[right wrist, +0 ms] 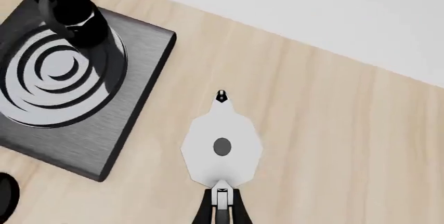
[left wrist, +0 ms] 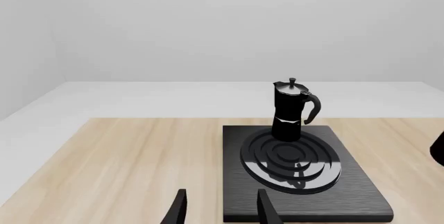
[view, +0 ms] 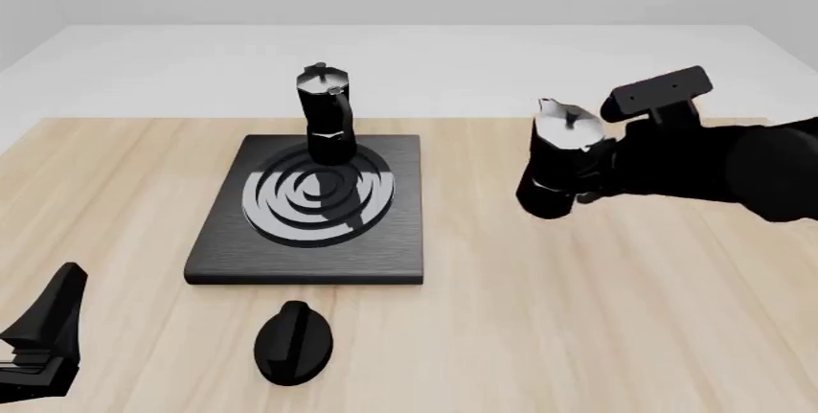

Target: Put both moka pots on the stove.

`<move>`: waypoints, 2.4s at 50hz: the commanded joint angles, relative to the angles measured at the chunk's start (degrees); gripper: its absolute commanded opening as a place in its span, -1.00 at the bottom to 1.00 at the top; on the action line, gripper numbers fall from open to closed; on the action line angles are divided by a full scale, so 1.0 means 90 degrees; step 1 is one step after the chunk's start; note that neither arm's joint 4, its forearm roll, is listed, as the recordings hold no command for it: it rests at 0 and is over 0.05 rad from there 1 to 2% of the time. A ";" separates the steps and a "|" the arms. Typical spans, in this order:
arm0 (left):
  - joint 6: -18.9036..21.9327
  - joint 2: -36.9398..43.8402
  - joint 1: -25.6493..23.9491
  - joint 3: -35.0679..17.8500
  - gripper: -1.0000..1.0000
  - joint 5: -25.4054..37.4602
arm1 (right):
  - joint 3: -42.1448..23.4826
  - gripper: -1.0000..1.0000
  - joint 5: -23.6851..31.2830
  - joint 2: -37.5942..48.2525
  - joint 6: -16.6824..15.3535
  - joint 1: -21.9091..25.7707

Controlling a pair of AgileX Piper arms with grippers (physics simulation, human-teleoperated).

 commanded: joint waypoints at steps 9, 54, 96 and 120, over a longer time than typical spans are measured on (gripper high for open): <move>0.0000 0.0000 0.0000 0.0000 1.00 0.0000 | -0.0862 -1.00 0.0039 0.0370 0.0216 0.1159; 0.0000 0.0000 0.0000 0.0000 1.00 0.0000 | -0.2226 -1.00 0.0524 0.1416 0.0145 0.2633; 0.0000 0.0000 0.0000 0.0000 1.00 0.0000 | -0.3490 -1.00 0.0749 0.2262 0.0058 0.3388; 0.0000 0.0000 0.0000 0.0000 1.00 0.0000 | -0.4128 -1.00 0.0642 0.2847 0.0107 0.3651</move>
